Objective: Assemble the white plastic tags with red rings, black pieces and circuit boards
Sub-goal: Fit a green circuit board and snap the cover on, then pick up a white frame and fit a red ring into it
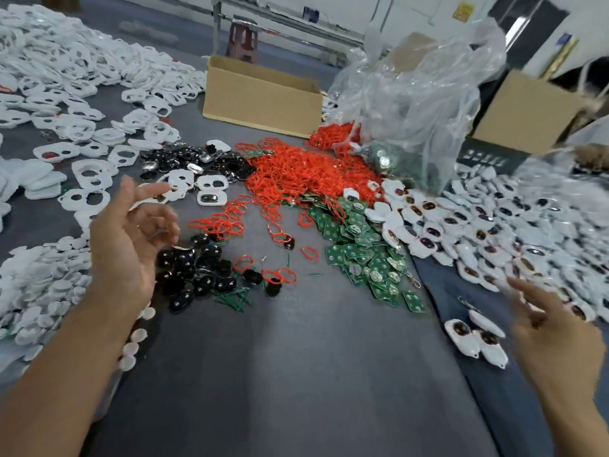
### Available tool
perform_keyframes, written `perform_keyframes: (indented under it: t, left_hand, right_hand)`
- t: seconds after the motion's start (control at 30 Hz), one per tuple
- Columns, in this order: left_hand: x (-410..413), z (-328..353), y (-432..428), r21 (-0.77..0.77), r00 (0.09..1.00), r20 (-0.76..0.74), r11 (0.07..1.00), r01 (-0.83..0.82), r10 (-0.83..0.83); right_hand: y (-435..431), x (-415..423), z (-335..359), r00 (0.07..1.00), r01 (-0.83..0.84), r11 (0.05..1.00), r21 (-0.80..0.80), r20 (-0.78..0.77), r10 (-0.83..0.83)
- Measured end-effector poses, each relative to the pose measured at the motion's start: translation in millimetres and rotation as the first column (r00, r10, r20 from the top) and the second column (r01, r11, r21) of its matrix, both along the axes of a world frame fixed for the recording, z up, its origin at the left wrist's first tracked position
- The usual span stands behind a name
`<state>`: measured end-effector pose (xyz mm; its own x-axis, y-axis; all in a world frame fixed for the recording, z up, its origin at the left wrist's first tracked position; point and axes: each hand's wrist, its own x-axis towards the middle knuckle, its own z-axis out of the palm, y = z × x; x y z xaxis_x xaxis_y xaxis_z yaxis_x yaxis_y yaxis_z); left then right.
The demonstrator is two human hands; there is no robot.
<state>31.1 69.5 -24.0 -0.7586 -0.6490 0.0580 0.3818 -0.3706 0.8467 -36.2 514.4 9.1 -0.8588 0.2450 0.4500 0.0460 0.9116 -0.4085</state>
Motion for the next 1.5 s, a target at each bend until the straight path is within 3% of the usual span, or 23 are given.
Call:
perform_keyframes:
  t: [0.13, 0.27, 0.43, 0.57, 0.67, 0.77, 0.93, 1.0, 1.1, 1.27, 1.4, 1.5]
  left_hand:
    - [-4, -6, -4, -0.013, 1.000, -0.013, 1.000, 0.018, -0.018]
    - [-8, -10, -6, -0.034, 1.000, 0.004, 0.999, 0.011, -0.011]
    - [-6, -5, -3, 0.028, 1.000, 0.025, 1.000, 0.001, -0.002]
    - [-4, 0, -1, 0.066, 0.998, 0.042, 0.996, -0.055, 0.052]
    - [-4, 2, -1, 0.065, 0.993, 0.059, 0.993, -0.102, 0.098]
    - [-3, 1, 0, 0.041, 0.990, 0.078, 0.992, -0.117, 0.114]
    - [-3, 1, 1, -0.019, 0.981, 0.123, 0.988, -0.151, 0.152]
    - [-3, 1, 2, -0.013, 0.977, 0.156, 0.989, -0.146, 0.147]
    - [-3, 2, 3, -0.023, 0.974, 0.176, 0.990, -0.141, 0.143]
    - [-3, 9, 3, -0.227, 0.950, 0.226, 0.960, -0.162, 0.214]
    - [2, 20, -9, -0.532, 0.903, 0.287, 0.837, -0.129, 0.321]
    - [2, 28, -34, -0.678, 0.848, 0.354, 0.733, -0.057, 0.394]
  right_hand:
    - [16, 15, -17, 0.996, 0.077, 0.989, 0.129, 0.029, -0.081]
    - [19, 26, -35, 0.991, 0.055, 0.997, 0.056, 0.121, -0.062]
    - [15, 25, -43, 0.981, 0.042, 0.995, 0.090, 0.183, -0.058]
    - [-2, 14, -36, 0.995, 0.063, 0.998, 0.018, 0.076, -0.064]
    - [-44, -1, -23, 0.988, -0.154, 0.988, 0.019, -0.030, 0.154]
    - [-115, -18, -13, 0.872, -0.467, 0.881, 0.073, -0.126, 0.473]
    - [-249, -27, -25, 0.520, -0.849, 0.528, 0.035, -0.129, 0.845]
    - [-282, -31, -40, 0.479, -0.877, 0.480, -0.004, -0.081, 0.874]
    - [-294, -44, -60, 0.509, -0.859, 0.503, -0.101, -0.042, 0.860]
    - [-282, -56, -66, 0.592, -0.769, 0.516, -0.377, -0.116, 0.797]
    - [-284, -53, -66, 0.578, -0.787, 0.507, -0.352, -0.134, 0.805]
    - [-285, -54, -66, 0.589, -0.785, 0.516, -0.342, -0.156, 0.793]
